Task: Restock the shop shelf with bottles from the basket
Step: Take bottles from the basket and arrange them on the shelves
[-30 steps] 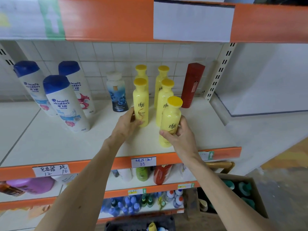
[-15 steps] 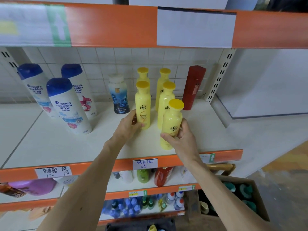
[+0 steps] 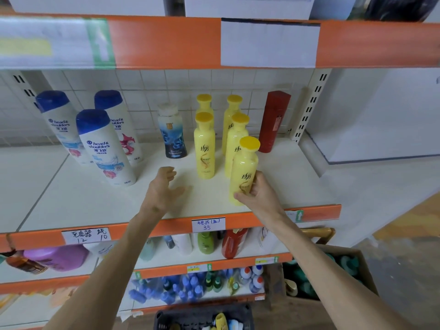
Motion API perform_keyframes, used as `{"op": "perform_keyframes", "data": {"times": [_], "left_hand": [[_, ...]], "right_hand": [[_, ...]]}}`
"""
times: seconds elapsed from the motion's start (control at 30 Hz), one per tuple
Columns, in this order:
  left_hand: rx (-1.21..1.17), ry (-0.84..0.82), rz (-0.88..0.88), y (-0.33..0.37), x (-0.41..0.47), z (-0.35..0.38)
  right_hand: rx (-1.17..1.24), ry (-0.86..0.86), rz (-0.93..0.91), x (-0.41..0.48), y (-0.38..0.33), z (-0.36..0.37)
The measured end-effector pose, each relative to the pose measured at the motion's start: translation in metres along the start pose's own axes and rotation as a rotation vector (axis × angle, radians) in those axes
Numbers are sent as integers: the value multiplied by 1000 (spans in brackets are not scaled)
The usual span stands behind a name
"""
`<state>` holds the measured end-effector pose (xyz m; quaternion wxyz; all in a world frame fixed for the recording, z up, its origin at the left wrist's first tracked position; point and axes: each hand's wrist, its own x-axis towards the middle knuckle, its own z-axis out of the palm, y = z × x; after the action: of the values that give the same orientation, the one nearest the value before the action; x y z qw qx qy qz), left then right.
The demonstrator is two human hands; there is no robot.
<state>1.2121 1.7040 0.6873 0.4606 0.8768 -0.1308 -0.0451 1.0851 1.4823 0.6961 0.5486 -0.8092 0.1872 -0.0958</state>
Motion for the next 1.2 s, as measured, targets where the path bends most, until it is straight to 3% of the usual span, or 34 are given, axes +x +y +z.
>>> {"op": "perform_keyframes", "data": {"times": [0.33,0.9,1.0,1.1,1.2], "left_hand": [[86,-15,32,-2,-28,-10],[215,-50,39,24,-71,-9],[216,3,86,27,-81,-22],[170,81,129,32,-96,-34],[181,16,146,42,-113,-39]], "right_hand": [[-88,69,-5,-11,1,1],[-79,32,30,-14,2,1],[-123,162,27,-32,5,-5],[-216,343,-90,-67,13,-10],[-391,371,-177,-96,19,-2]]}}
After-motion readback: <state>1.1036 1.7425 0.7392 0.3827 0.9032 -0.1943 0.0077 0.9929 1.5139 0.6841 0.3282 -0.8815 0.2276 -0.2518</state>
